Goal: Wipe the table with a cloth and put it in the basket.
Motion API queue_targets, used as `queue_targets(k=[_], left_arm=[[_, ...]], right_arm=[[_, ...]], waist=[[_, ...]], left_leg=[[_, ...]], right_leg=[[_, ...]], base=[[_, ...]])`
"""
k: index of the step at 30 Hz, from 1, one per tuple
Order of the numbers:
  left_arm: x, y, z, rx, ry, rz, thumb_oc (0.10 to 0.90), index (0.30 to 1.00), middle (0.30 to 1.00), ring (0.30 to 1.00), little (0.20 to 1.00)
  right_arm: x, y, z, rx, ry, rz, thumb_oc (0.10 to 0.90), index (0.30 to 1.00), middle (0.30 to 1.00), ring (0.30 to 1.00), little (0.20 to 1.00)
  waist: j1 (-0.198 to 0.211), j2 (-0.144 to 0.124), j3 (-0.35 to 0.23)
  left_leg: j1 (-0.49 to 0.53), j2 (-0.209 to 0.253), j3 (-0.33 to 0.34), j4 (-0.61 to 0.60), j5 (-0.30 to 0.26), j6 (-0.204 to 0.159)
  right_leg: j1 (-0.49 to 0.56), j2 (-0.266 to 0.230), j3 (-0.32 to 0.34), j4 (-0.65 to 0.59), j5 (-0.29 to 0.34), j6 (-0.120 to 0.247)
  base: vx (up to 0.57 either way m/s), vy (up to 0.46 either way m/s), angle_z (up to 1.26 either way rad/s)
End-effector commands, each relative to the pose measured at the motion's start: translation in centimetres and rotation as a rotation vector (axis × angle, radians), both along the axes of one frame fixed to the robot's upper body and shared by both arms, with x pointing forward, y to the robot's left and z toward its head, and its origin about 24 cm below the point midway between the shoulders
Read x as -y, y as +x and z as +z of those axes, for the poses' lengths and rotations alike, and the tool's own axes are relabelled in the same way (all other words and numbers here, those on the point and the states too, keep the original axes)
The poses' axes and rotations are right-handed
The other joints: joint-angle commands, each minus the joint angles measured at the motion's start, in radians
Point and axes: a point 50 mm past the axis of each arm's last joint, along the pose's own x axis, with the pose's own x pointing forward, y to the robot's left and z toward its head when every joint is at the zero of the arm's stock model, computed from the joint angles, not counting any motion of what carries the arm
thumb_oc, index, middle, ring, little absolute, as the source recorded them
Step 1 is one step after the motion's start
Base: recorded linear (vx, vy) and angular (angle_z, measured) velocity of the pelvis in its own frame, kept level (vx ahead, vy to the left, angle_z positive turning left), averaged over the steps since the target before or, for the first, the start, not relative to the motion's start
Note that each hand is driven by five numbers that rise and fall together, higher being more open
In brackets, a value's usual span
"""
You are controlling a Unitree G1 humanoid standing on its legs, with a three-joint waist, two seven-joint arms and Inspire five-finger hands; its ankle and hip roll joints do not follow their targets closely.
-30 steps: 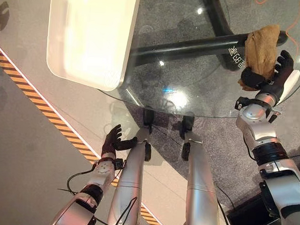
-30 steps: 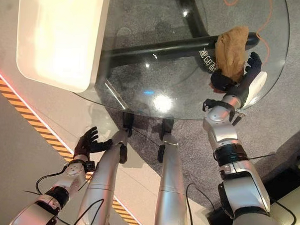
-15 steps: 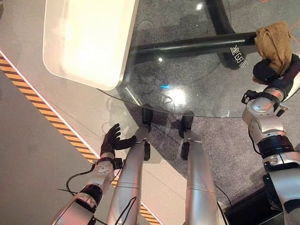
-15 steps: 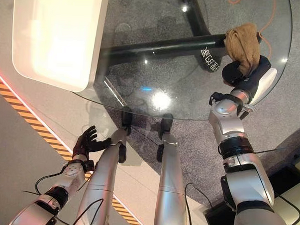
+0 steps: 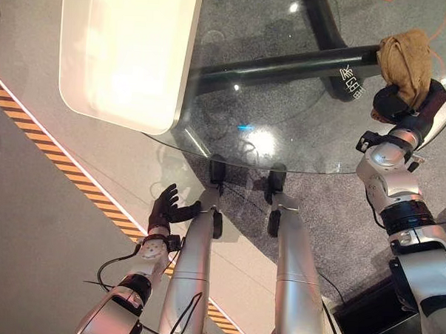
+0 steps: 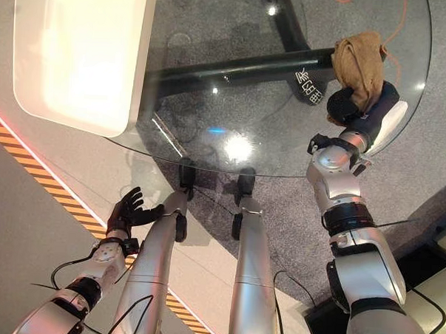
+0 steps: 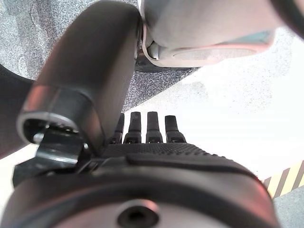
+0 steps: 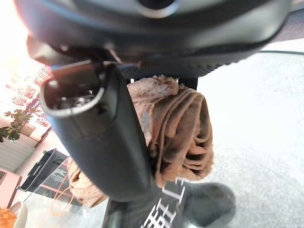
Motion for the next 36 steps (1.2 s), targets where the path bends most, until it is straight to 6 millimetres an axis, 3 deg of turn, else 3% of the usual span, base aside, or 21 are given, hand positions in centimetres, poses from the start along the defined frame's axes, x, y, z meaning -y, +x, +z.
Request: queue_targets(k=[1, 4, 11, 22, 29, 36], left_arm=[[0.9, -6.3, -6.0, -0.269, 0.008, 0.025, 0.8, 0.9, 0.9, 0.9, 0.9], [0.9, -6.1, -5.8, -0.263, 0.005, 0.019, 0.8, 0.9, 0.9, 0.9, 0.9], [0.7, -6.2, -5.8, -0.263, -0.005, 0.02, 0.8, 0.9, 0.9, 0.9, 0.9], [1.4, -6.1, -5.8, -0.261, -0.013, -0.004, 0.8, 0.9, 0.9, 0.9, 0.9], [1.9, -6.0, -5.7, -0.256, -0.01, -0.026, 0.8, 0.9, 0.9, 0.9, 0.9], [2.2, -5.8, -5.5, -0.243, -0.009, -0.041, 0.8, 0.9, 0.9, 0.9, 0.9]], right_arm=[[-1.6, -1.6, 4.6, 0.243, -0.135, -0.031, 0.1, 0.3, 0.3, 0.3, 0.2], [-1.9, -1.8, 6.2, 0.271, -0.177, -0.047, 0.1, 0.3, 0.3, 0.3, 0.2], [-2.4, -1.8, 7.9, 0.306, -0.181, -0.031, 0.1, 0.3, 0.3, 0.3, 0.2], [-3.3, -0.2, 7.4, 0.166, -0.259, -0.002, 0.1, 0.3, 0.3, 0.3, 0.2], [-6.1, 1.0, 7.8, 0.076, -0.405, 0.139, 0.1, 0.3, 0.3, 0.3, 0.2], [-9.2, 1.8, 6.0, -0.058, -0.541, 0.306, 0.1, 0.3, 0.3, 0.3, 0.2]], waist=[[0.027, 0.021, -0.013], [0.029, 0.02, -0.013], [0.037, 0.027, -0.013], [0.059, 0.052, -0.013], [0.075, 0.06, -0.013], [0.088, 0.065, -0.013]], left_leg=[[0.025, -0.034, 0.026, 0.079, -0.133, 0.027], [0.031, -0.033, 0.026, 0.073, -0.132, 0.032], [0.036, -0.037, 0.023, 0.062, -0.13, 0.037], [0.039, -0.042, 0.026, 0.049, -0.122, 0.038], [0.042, -0.048, 0.026, 0.037, -0.114, 0.038], [0.045, -0.052, 0.029, 0.024, -0.106, 0.039]], right_leg=[[0.007, 0.064, -0.029, -0.05, 0.089, -0.014], [0.011, 0.064, -0.03, -0.053, 0.091, -0.011], [0.016, 0.063, -0.031, -0.064, 0.092, -0.011], [0.021, 0.056, -0.035, -0.076, 0.089, -0.014], [0.023, 0.052, -0.043, -0.081, 0.088, -0.015], [0.026, 0.047, -0.054, -0.088, 0.084, -0.016]], base=[[0.0, 0.0, 0.0], [0.0, 0.0, 0.0], [0.0, 0.019, 0.01], [0.0, 0.024, 0.0], [0.0, 0.0, 0.0], [0.0, 0.0, 0.0]])
